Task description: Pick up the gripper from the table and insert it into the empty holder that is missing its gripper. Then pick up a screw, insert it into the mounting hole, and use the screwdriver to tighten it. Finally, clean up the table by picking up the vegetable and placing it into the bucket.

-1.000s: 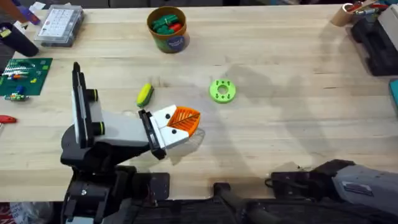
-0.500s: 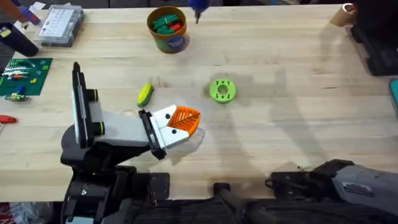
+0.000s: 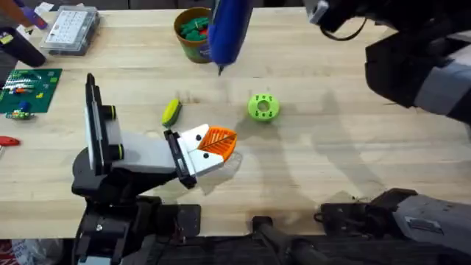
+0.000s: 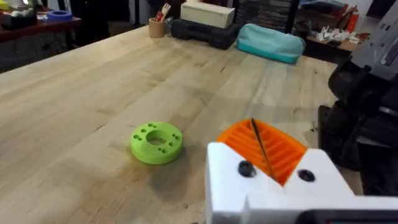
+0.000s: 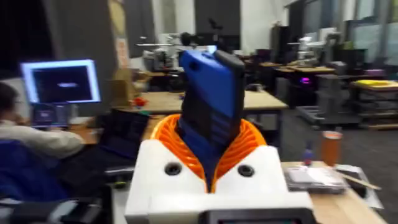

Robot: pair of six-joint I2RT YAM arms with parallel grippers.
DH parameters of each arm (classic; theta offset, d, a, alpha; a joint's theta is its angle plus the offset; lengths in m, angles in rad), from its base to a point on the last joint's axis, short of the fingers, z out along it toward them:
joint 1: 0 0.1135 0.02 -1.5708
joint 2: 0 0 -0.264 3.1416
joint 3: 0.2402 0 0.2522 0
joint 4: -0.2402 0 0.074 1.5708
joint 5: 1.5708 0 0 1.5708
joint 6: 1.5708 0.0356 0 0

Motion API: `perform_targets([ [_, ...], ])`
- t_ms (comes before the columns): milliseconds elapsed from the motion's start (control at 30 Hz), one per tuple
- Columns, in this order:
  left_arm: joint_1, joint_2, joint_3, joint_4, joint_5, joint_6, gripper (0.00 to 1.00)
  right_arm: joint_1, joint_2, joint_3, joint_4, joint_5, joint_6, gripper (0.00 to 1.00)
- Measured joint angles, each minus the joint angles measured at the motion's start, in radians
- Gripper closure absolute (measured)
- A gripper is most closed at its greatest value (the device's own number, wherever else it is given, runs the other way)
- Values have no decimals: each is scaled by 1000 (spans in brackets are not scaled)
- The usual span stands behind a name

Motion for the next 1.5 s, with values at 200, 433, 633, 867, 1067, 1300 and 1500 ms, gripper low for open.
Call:
perform_targets([
  [200, 0, 0, 0, 0, 0, 0, 996, 73, 0, -1, 47, -28, 57, 977],
  [433, 0, 0, 0, 0, 0, 0, 996, 86, 0, -2, 46, -53, 73, 977],
  [633, 0, 0, 0, 0, 0, 0, 996, 107, 0, -2, 47, -66, 73, 977],
  [867, 0, 0, 0, 0, 0, 0, 996, 140, 0, -2, 46, -89, 38, 977],
  [1067, 0, 0, 0, 0, 0, 0, 996, 155, 0, -2, 39, -152, -19, 977],
  [1300, 0, 0, 0, 0, 0, 0, 996, 164, 14, -2, 44, -189, -66, 977],
  [1500, 0, 0, 0, 0, 0, 0, 996, 178, 59, -2, 39, -200, -84, 977],
])
